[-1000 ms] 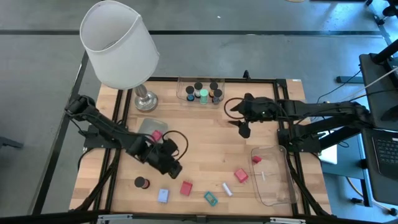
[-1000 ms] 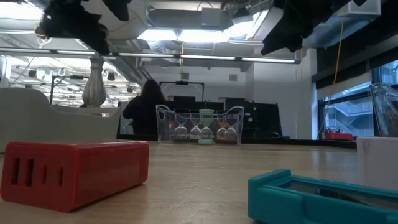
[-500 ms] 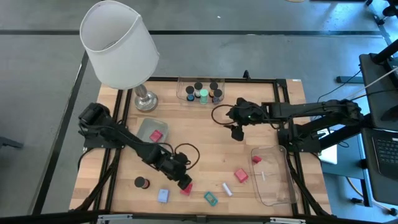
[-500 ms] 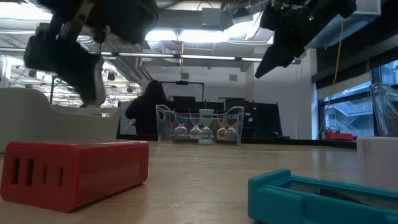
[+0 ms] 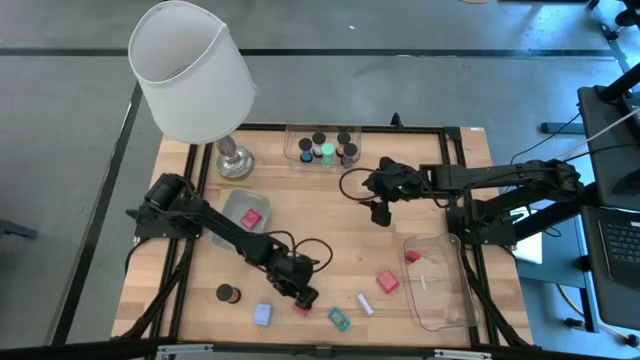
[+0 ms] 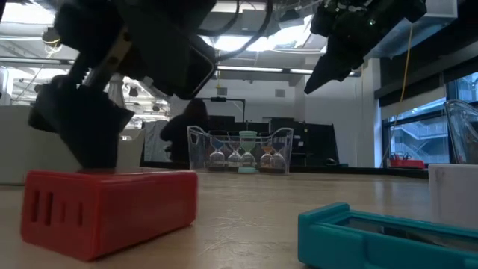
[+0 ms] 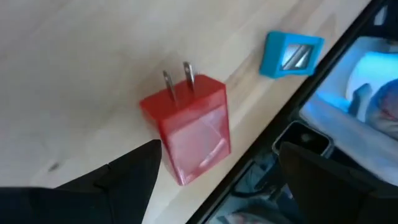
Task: Pick & Place Office items
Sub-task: Put the blue charger adapter into the gray bin
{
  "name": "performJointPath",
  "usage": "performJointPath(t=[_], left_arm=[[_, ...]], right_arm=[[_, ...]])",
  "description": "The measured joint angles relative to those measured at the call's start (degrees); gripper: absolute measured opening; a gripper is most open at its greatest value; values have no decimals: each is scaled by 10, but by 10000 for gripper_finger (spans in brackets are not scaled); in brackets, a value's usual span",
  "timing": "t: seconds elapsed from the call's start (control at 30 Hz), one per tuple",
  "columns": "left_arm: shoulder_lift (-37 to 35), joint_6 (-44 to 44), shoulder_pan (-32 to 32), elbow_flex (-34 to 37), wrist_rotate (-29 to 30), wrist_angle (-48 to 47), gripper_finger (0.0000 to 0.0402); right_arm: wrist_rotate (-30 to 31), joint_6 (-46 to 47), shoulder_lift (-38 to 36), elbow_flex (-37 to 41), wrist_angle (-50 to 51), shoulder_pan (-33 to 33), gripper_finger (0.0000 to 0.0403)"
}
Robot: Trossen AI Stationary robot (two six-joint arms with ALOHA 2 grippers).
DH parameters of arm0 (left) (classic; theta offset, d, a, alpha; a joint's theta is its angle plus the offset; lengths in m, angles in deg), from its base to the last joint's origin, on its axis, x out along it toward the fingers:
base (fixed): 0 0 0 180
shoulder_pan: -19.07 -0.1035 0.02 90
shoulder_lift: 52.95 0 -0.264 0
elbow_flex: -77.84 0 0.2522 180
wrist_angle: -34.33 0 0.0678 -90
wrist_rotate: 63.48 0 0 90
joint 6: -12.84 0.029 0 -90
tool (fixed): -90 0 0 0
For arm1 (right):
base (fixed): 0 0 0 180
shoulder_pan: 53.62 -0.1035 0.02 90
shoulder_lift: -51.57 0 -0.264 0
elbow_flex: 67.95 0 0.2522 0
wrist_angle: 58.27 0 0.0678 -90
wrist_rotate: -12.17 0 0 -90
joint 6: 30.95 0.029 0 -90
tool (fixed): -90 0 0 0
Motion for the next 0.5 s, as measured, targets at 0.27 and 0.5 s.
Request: performJointPath(t=[0.27,0.5], left_arm=[[0,0,-2,0,12,-29,322],[-2,43,-11,0,37,-109,322]], right_arm=[[5,-2,0,0,-7,0,272],[-85,-83,0,0,-28,-45,272]])
